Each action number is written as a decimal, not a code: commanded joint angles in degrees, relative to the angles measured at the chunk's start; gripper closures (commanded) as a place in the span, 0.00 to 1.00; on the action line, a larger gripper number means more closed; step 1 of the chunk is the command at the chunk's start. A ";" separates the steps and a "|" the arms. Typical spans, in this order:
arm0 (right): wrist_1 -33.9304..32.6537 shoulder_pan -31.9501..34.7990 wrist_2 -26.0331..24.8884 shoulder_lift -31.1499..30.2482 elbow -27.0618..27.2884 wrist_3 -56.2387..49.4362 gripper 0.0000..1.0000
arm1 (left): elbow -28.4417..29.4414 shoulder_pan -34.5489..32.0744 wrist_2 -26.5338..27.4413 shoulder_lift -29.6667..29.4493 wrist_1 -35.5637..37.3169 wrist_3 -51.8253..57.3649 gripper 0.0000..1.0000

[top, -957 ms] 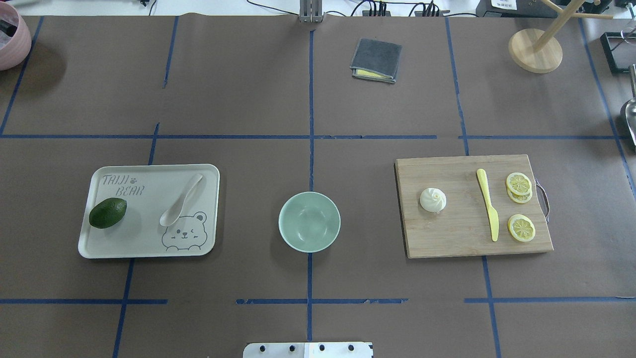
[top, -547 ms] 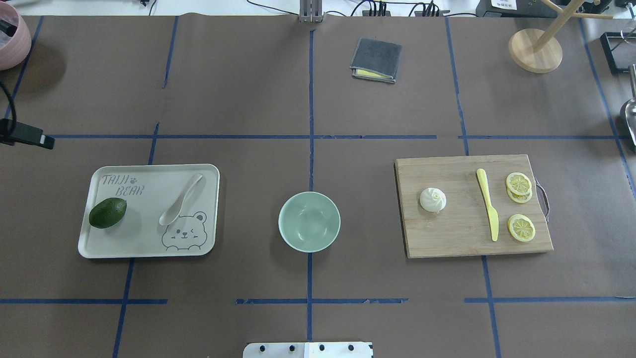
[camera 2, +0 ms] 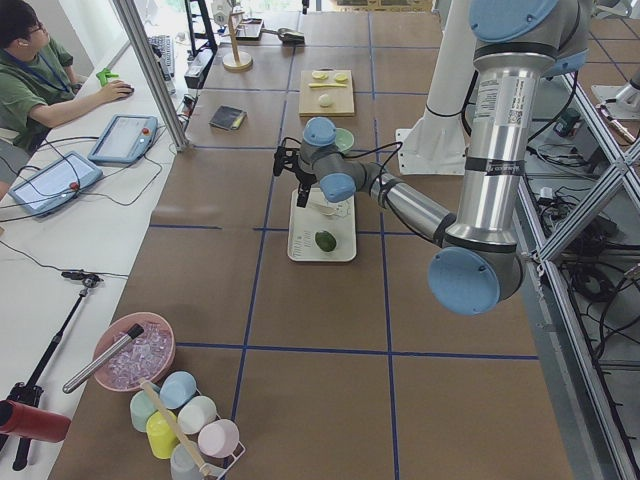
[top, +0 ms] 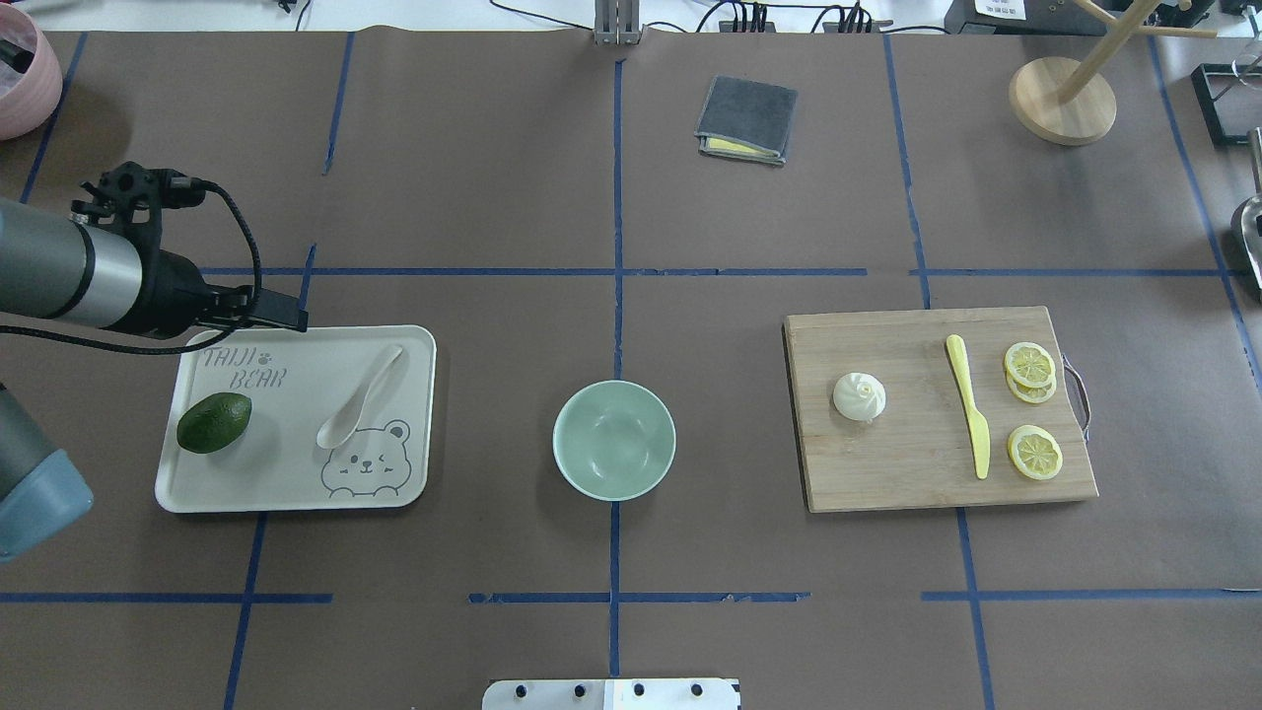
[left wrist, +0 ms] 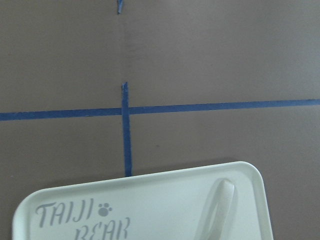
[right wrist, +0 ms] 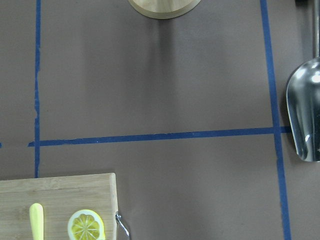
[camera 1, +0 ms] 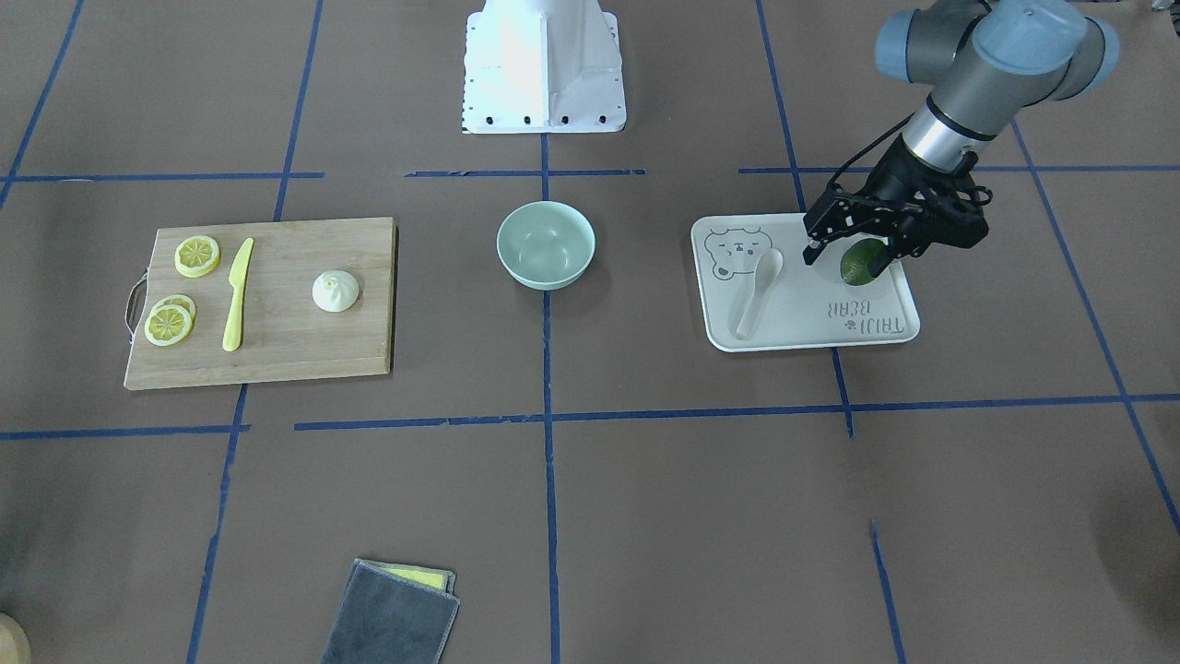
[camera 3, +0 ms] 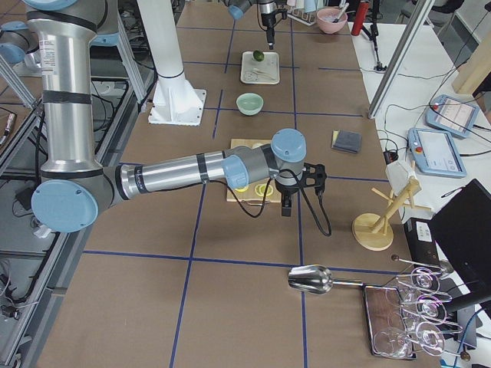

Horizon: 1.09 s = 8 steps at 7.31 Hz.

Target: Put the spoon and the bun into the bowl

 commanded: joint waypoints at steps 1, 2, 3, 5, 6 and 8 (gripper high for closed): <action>0.00 -5.13 -0.78 0.02 3.96 7.51 0.00 | 0.79 7.07 9.23 -7.28 10.12 -1.96 0.06; 0.00 -7.16 -1.40 0.54 5.28 10.15 0.00 | 3.06 10.23 11.62 -10.38 12.64 -4.58 0.06; 0.00 -8.74 -1.40 2.64 5.47 13.66 0.00 | 5.17 12.53 14.17 -11.46 12.67 -5.74 0.07; 0.00 -10.95 -1.58 3.89 6.17 15.80 0.00 | 7.11 12.90 14.55 -11.47 12.58 -5.57 0.10; 0.00 -12.09 -2.10 3.89 6.61 16.41 0.00 | 7.82 12.90 14.55 -11.38 12.49 -5.31 0.11; 0.00 -15.60 -5.08 4.32 7.93 20.09 0.00 | 8.35 12.90 14.46 -10.85 12.14 -5.04 0.13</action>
